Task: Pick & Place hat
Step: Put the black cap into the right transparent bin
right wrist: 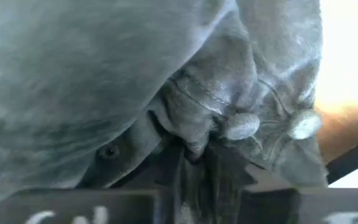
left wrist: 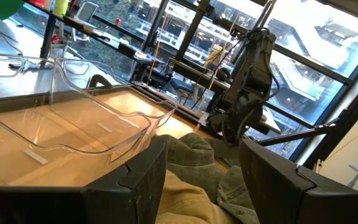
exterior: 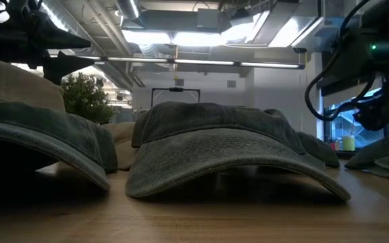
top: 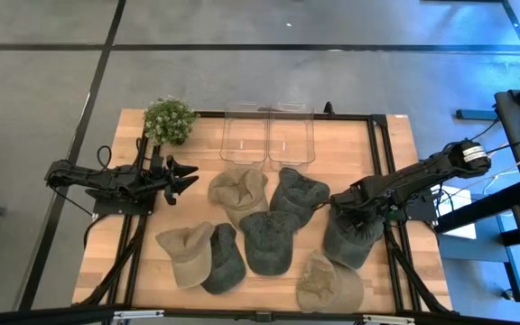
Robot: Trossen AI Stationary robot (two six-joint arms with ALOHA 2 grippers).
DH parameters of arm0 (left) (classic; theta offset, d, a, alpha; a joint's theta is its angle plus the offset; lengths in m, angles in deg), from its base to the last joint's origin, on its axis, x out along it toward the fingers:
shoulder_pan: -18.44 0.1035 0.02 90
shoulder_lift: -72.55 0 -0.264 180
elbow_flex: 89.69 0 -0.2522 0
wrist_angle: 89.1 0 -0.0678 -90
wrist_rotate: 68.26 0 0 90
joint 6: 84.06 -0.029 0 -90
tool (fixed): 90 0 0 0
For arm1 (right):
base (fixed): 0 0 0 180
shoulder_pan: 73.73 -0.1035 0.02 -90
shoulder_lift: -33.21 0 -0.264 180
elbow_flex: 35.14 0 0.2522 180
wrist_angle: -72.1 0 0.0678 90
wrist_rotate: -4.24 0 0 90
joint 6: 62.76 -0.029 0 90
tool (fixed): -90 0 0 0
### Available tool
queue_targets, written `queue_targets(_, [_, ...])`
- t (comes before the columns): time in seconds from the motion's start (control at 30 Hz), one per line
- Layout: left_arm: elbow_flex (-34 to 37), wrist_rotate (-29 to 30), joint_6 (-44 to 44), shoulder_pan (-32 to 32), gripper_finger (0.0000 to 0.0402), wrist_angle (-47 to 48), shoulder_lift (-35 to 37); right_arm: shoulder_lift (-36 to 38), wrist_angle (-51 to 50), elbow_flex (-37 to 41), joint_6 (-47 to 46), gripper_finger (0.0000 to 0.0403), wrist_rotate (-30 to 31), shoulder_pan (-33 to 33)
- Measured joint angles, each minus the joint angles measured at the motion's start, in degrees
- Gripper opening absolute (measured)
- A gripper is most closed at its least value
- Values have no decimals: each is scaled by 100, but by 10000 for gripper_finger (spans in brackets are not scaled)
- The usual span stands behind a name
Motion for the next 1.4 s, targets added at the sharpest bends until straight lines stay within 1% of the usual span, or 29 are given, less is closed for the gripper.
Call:
queue_targets(0.1, [-1,0,-2,-1,196,0,0,40,-50,-14,162,29,51,0])
queue_targets(0.2, [-2,1,-2,-1,196,0,1,117,-284,-188,304,11,282,-4])
queue_targets(0.3, [0,4,-2,-2,196,0,0,236,-591,-488,317,10,717,0])
queue_targets(0.43, [-1,4,-2,-2,196,0,0,397,-1065,-936,321,9,1057,0])
queue_targets(0.6, [-1,7,-2,-1,196,0,0,508,-2052,-1606,336,8,1400,0])
queue_targets(0.77, [-1,7,-2,0,196,0,0,519,-3222,-2415,345,8,1917,-44])
queue_targets(0.97, [0,7,-139,0,196,2,-11,519,-3981,-3365,494,8,2558,2])
queue_targets(1.13, [0,107,-166,-1,196,0,-11,577,-4080,-4052,850,8,3080,187])
queue_targets(1.23, [0,140,-164,0,196,-1,-15,597,-4077,-4446,1153,8,3272,400])
queue_targets(1.4, [-1,146,-157,-2,196,-2,-20,611,-4074,-5129,1813,8,3897,804])
